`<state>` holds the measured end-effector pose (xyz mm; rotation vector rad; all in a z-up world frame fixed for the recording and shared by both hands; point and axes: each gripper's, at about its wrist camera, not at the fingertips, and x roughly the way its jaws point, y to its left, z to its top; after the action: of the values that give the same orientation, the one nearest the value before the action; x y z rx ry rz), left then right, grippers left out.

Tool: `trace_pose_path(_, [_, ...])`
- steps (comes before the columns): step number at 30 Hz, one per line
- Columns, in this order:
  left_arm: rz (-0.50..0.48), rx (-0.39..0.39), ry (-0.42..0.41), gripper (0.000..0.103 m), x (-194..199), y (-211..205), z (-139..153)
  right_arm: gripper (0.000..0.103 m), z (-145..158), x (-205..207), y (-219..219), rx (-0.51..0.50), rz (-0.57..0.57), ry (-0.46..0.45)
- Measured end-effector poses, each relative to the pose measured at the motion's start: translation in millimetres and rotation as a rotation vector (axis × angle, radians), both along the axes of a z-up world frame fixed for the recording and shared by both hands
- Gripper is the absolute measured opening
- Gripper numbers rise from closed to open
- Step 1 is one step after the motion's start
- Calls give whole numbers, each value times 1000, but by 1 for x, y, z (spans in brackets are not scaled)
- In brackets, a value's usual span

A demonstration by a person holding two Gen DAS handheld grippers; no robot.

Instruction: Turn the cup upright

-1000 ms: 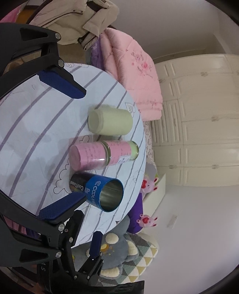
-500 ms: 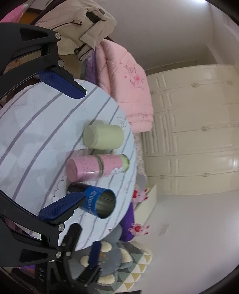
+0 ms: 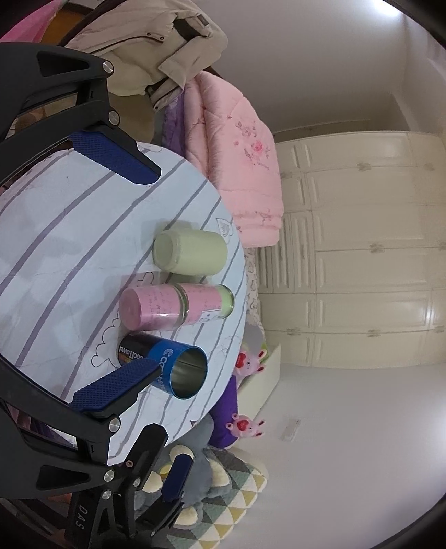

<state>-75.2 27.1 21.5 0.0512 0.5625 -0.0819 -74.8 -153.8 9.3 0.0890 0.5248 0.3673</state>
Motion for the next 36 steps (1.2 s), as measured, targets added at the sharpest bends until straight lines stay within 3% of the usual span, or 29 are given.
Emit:
trace_pose_path(17, [-2,1,99,103,9,-4,-18,82,-1,0,-3,9,-12,13])
trace_pose_path(36, [-7,8,118,103,13,-4,-26,82,-6,5,2,-13,-15,39])
